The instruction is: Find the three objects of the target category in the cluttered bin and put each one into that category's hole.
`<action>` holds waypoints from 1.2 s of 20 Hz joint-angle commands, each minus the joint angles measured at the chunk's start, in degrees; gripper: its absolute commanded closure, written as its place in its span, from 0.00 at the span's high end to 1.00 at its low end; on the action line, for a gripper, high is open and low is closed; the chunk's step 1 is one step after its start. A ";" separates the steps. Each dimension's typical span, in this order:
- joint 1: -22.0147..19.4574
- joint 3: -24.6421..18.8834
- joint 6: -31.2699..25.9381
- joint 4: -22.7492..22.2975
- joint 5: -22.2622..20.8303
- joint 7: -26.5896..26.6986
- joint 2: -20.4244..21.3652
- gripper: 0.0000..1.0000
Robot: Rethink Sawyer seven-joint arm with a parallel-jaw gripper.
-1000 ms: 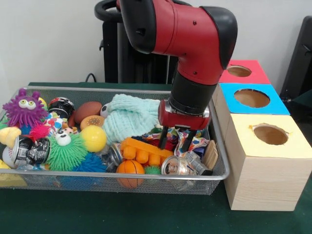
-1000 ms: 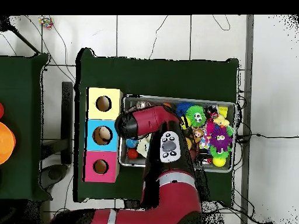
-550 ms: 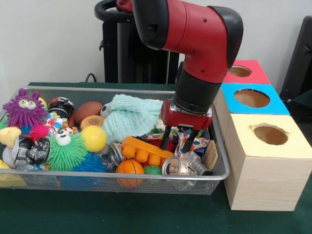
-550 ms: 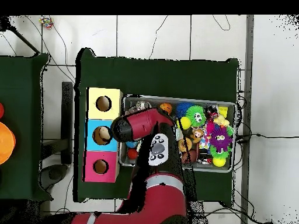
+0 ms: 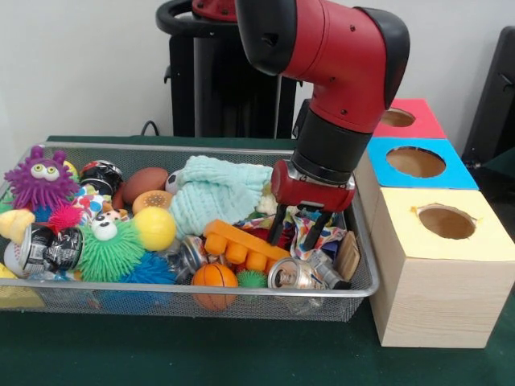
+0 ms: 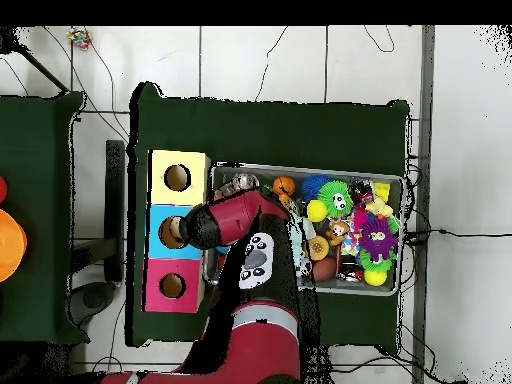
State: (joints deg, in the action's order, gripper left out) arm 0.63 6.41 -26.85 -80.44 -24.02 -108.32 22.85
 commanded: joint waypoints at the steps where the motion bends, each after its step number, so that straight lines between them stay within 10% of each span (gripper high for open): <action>1: -0.04 -1.54 6.24 -6.71 1.89 -11.49 -2.11 1.00; 16: -4.90 -4.10 6.73 -11.47 6.97 -9.11 -2.08 1.00; 17: -4.83 -3.91 6.90 -11.68 7.51 -8.55 -2.11 0.00; 24: -4.26 -3.38 6.08 -10.79 8.30 -8.30 -2.20 0.00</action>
State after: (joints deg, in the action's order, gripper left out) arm -2.31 6.56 -19.77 -87.67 -18.37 -108.32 23.53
